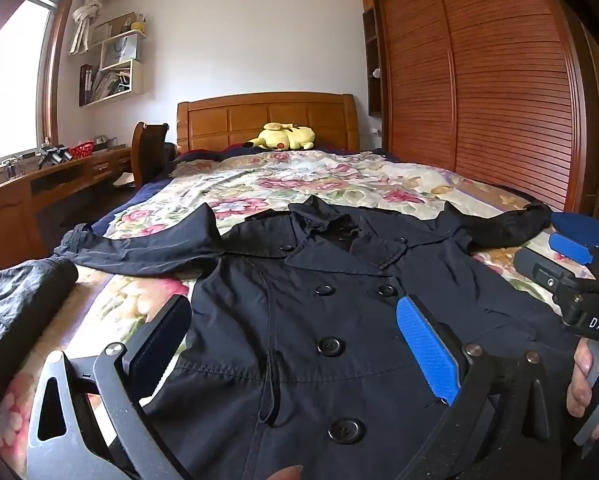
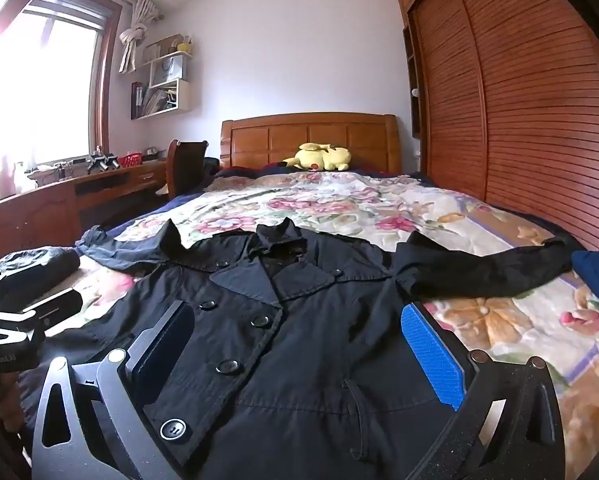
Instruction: Fold large clothes
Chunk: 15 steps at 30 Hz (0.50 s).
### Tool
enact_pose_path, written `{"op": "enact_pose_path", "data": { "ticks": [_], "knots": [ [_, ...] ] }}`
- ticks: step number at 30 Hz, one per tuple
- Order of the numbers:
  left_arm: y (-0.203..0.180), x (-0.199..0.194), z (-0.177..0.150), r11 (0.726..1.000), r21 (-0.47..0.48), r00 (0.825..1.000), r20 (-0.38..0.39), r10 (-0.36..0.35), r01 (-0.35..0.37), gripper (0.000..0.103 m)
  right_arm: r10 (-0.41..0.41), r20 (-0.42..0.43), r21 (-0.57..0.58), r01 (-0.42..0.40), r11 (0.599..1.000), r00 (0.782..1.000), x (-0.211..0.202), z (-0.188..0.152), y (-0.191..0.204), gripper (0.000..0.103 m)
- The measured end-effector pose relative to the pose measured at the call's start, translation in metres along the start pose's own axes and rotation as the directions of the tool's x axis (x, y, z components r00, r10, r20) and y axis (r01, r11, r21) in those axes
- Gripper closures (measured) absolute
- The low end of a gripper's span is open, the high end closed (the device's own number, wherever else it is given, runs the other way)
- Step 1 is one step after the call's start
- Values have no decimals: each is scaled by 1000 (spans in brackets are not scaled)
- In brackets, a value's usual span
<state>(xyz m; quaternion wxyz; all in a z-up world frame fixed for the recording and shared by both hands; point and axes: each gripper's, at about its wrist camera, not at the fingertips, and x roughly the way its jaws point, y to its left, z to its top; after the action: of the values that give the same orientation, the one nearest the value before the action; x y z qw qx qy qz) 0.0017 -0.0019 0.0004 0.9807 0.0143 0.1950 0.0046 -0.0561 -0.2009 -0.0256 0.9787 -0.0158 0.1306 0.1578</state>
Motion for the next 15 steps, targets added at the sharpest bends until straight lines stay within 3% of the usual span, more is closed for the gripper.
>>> {"op": "enact_pose_path", "data": {
  "ticks": [15],
  "knots": [
    [7, -4, -2, 1000, -30, 1000, 25, 4, -3, 0, 3, 5, 1, -3, 1000, 1000, 0, 0, -2, 0]
  ]
}}
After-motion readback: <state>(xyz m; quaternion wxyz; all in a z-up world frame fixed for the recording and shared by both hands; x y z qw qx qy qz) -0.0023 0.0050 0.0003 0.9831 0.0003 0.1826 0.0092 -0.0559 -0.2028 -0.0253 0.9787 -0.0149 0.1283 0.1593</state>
